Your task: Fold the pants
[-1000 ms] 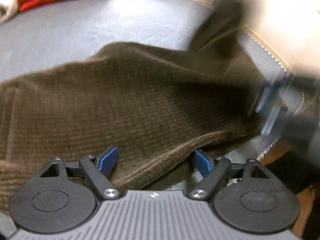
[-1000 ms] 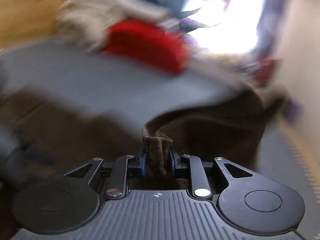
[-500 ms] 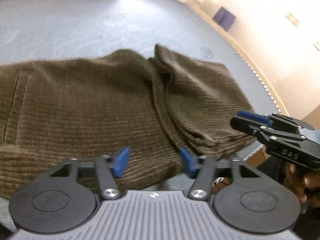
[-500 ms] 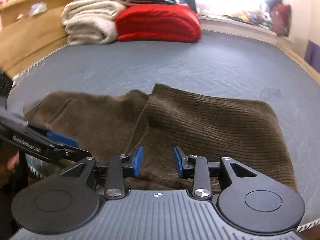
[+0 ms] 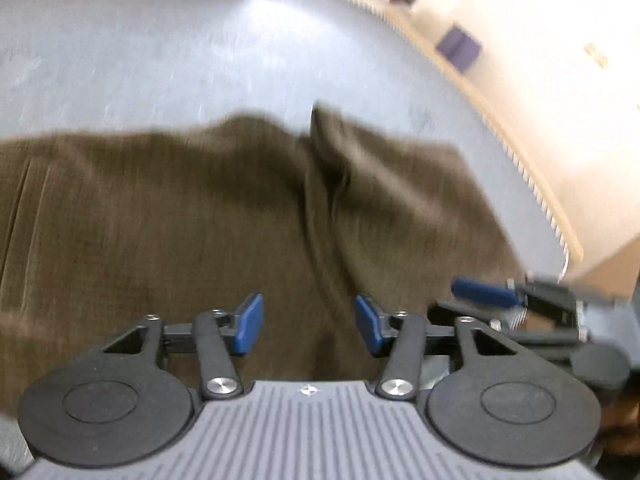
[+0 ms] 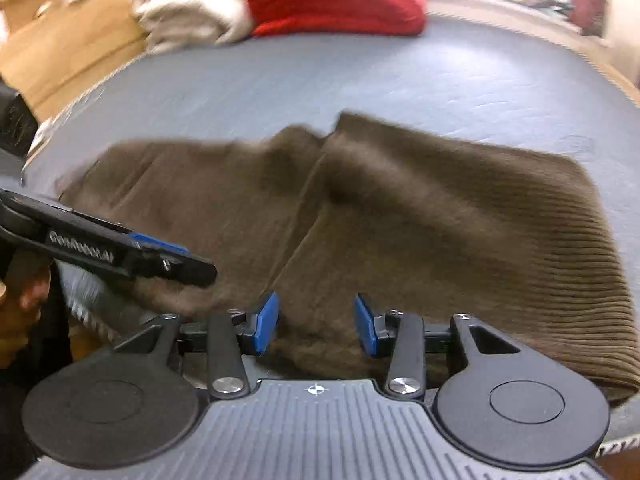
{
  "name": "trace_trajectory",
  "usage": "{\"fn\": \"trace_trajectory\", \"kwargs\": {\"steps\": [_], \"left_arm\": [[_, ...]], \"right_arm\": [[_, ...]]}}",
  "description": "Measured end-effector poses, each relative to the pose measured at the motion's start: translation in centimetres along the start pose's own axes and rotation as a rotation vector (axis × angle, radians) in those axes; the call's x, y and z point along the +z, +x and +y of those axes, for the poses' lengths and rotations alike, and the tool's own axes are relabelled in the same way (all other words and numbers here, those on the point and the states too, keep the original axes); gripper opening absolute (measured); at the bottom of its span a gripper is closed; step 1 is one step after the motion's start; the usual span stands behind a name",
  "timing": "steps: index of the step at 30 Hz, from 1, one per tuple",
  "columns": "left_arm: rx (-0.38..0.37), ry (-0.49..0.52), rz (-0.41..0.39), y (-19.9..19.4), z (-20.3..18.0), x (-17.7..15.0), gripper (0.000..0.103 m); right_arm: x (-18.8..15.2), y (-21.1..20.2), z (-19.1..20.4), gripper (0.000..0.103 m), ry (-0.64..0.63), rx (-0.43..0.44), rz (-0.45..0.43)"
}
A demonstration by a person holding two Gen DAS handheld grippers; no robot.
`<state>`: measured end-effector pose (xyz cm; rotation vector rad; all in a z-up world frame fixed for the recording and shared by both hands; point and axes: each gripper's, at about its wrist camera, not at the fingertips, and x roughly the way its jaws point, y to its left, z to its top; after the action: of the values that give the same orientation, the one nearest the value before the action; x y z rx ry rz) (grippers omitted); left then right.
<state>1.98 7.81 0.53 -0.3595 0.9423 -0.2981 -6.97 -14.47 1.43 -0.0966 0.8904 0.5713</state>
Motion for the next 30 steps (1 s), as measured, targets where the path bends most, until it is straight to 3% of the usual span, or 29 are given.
{"fn": "trace_trajectory", "kwargs": {"steps": [2,4,9,13,15,16,17,18,19,22,23,25,27,28,29,30], "left_arm": [[-0.027,-0.051,-0.031,1.1,-0.3,2.1,0.072],[-0.04,-0.113,-0.047,2.4,-0.4,3.6,0.087],[-0.054,-0.319,-0.011,7.7,0.4,6.4,0.087],[-0.07,-0.399,0.048,9.9,0.7,7.7,0.087],[-0.087,-0.362,0.096,10.7,-0.6,8.1,0.083],[-0.07,-0.325,0.109,11.0,-1.5,8.3,0.076],[-0.003,-0.25,0.116,10.9,-2.7,8.8,0.066],[0.052,-0.173,0.123,10.8,-3.8,9.2,0.041],[0.078,-0.095,0.119,10.4,-4.8,9.6,0.031],[0.042,0.035,-0.021,6.0,-7.4,11.1,0.027],[0.06,0.058,-0.074,4.1,-7.9,11.6,0.027],[0.089,0.018,-0.105,2.5,-7.1,12.1,0.028],[0.12,-0.077,-0.031,3.3,-4.2,11.9,0.034],[0.15,-0.118,0.057,4.6,-2.6,11.5,0.038],[0.199,-0.142,0.118,5.4,-1.6,11.1,0.039],[0.258,-0.147,0.124,5.3,-1.0,10.8,0.048]], "right_arm": [[0.3,-0.8,-0.8,0.046,0.043,-0.044,-0.051],[0.4,-1.3,-2.2,0.048,0.1,-0.074,-0.078],[-0.3,-1.7,-6.6,0.054,0.282,-0.113,-0.078],[-0.9,-1.4,-8.8,0.054,0.361,-0.167,-0.044],[-1.2,-1.4,-9.5,0.054,0.395,-0.179,-0.031],[-1.2,-1.3,-9.8,0.054,0.412,-0.183,-0.024],[-1.3,-1.3,-10.1,0.054,0.425,-0.184,-0.02],[-1.2,-1.2,-10.3,0.054,0.434,-0.182,-0.019],[-1.1,-1.3,-10.5,0.054,0.439,-0.181,-0.018],[-0.9,-1.4,-10.4,0.054,0.436,-0.185,-0.019],[-0.8,-1.3,-10.4,0.054,0.435,-0.186,-0.02],[-0.7,-1.4,-10.3,0.054,0.436,-0.197,-0.027],[-0.6,-1.8,-10.4,0.054,0.444,-0.211,-0.046],[-0.5,-2.1,-10.5,0.054,0.452,-0.23,-0.065],[-0.5,-2.5,-10.7,0.054,0.457,-0.252,-0.081],[-0.5,-2.7,-10.8,0.054,0.461,-0.278,-0.099]]}}
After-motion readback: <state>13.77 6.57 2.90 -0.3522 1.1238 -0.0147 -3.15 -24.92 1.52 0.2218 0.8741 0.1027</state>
